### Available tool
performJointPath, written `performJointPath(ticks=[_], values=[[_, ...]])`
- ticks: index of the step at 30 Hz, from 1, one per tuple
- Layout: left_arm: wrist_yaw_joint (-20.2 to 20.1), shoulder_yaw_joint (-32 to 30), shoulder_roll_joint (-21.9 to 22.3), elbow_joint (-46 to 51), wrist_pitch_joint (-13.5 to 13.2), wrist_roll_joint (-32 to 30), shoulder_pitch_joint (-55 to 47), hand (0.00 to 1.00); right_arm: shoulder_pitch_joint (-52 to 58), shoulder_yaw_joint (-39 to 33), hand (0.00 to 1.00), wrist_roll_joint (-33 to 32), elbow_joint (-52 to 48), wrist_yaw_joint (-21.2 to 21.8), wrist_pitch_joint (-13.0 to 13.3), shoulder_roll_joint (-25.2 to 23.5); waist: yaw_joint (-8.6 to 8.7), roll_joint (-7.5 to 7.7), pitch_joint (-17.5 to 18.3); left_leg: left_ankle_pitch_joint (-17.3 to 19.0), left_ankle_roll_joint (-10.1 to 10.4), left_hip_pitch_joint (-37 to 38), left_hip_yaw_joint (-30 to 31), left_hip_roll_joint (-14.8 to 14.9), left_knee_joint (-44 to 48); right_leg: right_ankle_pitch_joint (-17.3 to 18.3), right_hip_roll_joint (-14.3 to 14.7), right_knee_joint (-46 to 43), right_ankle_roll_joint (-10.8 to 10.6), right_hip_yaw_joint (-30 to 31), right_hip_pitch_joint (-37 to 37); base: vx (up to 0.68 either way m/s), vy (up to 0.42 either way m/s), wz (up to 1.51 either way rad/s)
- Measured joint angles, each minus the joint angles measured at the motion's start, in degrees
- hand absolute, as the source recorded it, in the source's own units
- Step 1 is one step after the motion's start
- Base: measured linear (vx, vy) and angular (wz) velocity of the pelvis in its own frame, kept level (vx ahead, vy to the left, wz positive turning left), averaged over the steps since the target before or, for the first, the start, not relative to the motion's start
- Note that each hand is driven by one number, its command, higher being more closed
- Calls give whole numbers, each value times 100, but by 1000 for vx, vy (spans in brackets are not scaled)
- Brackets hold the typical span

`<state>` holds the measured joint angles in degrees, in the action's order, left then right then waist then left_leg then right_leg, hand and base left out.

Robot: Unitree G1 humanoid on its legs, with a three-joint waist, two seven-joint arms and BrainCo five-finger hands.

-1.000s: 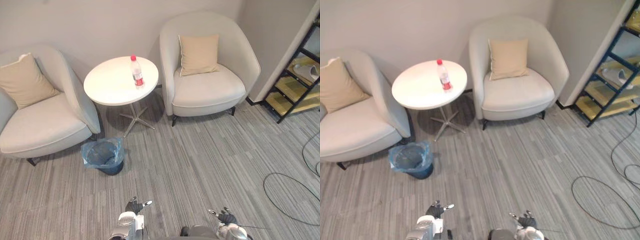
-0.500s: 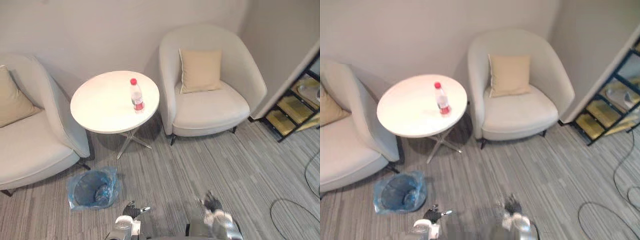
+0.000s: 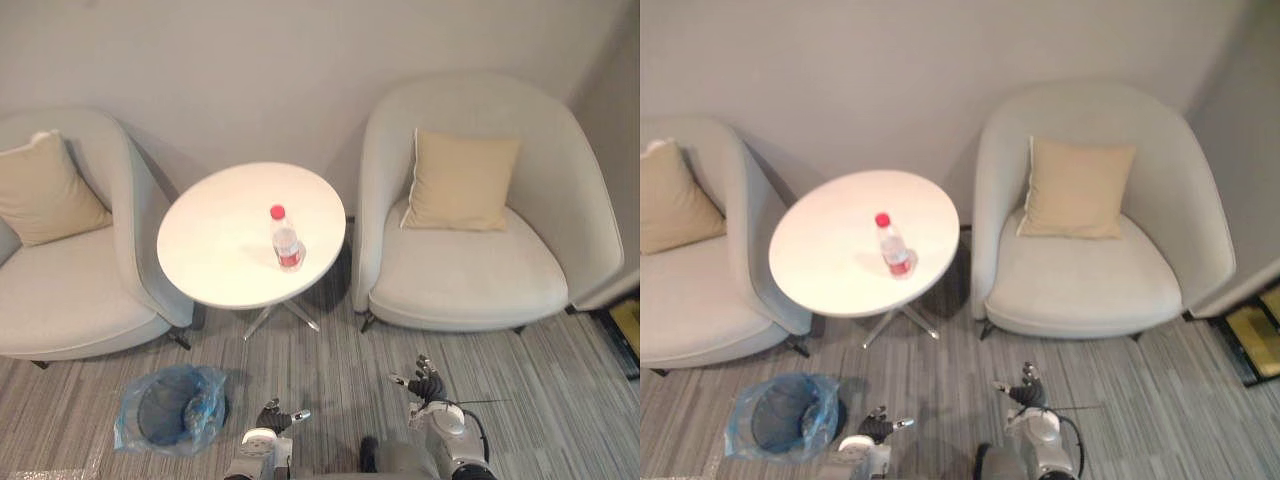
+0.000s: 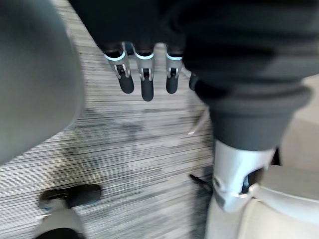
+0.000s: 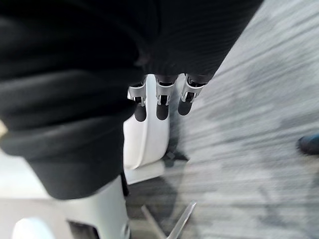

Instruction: Gather rubbish on tea table into small bin, then transfer packed bag to large trash can.

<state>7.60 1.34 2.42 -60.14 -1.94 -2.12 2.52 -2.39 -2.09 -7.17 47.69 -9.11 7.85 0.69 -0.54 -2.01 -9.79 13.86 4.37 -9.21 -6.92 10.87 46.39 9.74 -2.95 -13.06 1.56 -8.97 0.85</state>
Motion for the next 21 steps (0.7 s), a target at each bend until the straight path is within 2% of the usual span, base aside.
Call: performJointPath(ticks=[1,2,3,4,5,6,8,10,11,12,13,14,15,17,19,20,21], values=[[2,16,-1,11,0,0,0,0,-9,-1,0,1,-1,-4,1,1,-15,3,-4,40,-17,-39,-122,-56,-249,10,-27,52,-16,-8,58,229,-10,25],[3,92,-7,38,-12,-1,-1,0,-42,1,0,1,9,-27,0,26,-54,-16,-3,13,-37,-76,-296,-287,-1267,30,-91,160,-72,-37,234,248,32,14],[1,232,-13,55,-7,-3,-8,0,-54,2,0,28,19,-59,2,75,-92,-98,32,-359,-20,-21,-341,-517,-2495,67,-86,236,-147,-65,337,275,50,12],[0,265,-12,54,-4,-4,-14,0,-60,4,0,36,24,-65,2,103,-103,-137,40,-562,-20,-3,-334,-569,-2847,94,-59,244,-191,-69,362,218,60,0],[-5,315,-22,51,-7,-1,-22,0,-110,6,0,49,85,-77,-2,180,-146,-215,17,-1215,-302,33,-193,-648,-3212,149,29,219,-270,-8,416,278,118,-2],[3,375,-124,14,-13,-14,20,0,-149,34,0,63,120,-105,-19,147,-177,-50,18,-1146,-387,175,-202,-833,-3294,257,-124,195,-408,109,502,272,116,0],[-8,504,-220,-28,-12,-19,78,0,-173,52,0,121,120,-105,-17,159,-167,109,5,-1025,-442,231,-254,-998,-3341,411,-291,79,-507,160,491,278,119,-2],[0,574,-224,-131,-11,-27,112,0,-208,71,0,270,205,-105,-18,165,-196,124,-1,-872,-523,503,-402,-1114,-3517,461,-438,-617,-576,383,279,235,131,-26],[2,703,-286,-154,-11,-25,110,0,-202,123,0,282,295,-105,-22,164,-194,127,0,-841,-561,813,-481,-1182,-3720,440,-509,-1438,-682,589,24,282,165,-22],[2,785,-328,-201,-8,-24,104,0,-153,167,0,300,313,-104,-29,120,-170,132,-1,-808,-589,1069,-466,-1241,-3849,308,-571,-2209,-916,707,-228,290,145,-8],[1,887,-387,-254,-3,-21,106,0,-131,200,0,386,343,-96,-39,83,-127,136,-1,-771,-621,1209,-439,-1254,-3900,318,-624,-2643,-964,706,-398,241,81,12],[1,922,-409,-274,-1,-18,105,0,-128,215,0,420,356,-95,-51,68,-105,137,0,-753,-631,1269,-423,-1255,-3923,365,-642,-2800,-922,702,-442,254,5,42],[2,934,-459,-337,6,-9,111,0,-134,232,0,496,372,-94,-64,34,-66,119,-1,-748,-635,1437,-250,-1254,-4021,621,-655,-2998,-745,525,-623,244,-18,42],[7,925,-475,-356,10,-8,112,0,-153,228,0,502,373,-96,-63,39,-14,113,3,-750,-635,1451,-50,-1225,-4032,764,-609,-2801,-642,468,-755,212,-79,62],[8,912,-472,-356,10,-7,102,0,-155,216,0,507,384,-103,-63,66,23,43,-24,-754,-625,1477,324,-1079,-4011,795,-296,-1811,-599,876,-899,192,-168,86],[8,911,-472,-356,8,-7,97,0,-149,216,0,509,392,-106,-63,65,25,42,-25,-751,-620,1491,361,-1057,-4010,752,-252,-1582,-606,998,-888,163,-187,78],[5,891,-513,-356,-1,-10,69,0,-130,212,0,534,470,-113,-60,36,21,184,40,-716,-461,1514,546,-1140,-4006,84,-239,-735,-614,1354,-792,142,-168,57]])
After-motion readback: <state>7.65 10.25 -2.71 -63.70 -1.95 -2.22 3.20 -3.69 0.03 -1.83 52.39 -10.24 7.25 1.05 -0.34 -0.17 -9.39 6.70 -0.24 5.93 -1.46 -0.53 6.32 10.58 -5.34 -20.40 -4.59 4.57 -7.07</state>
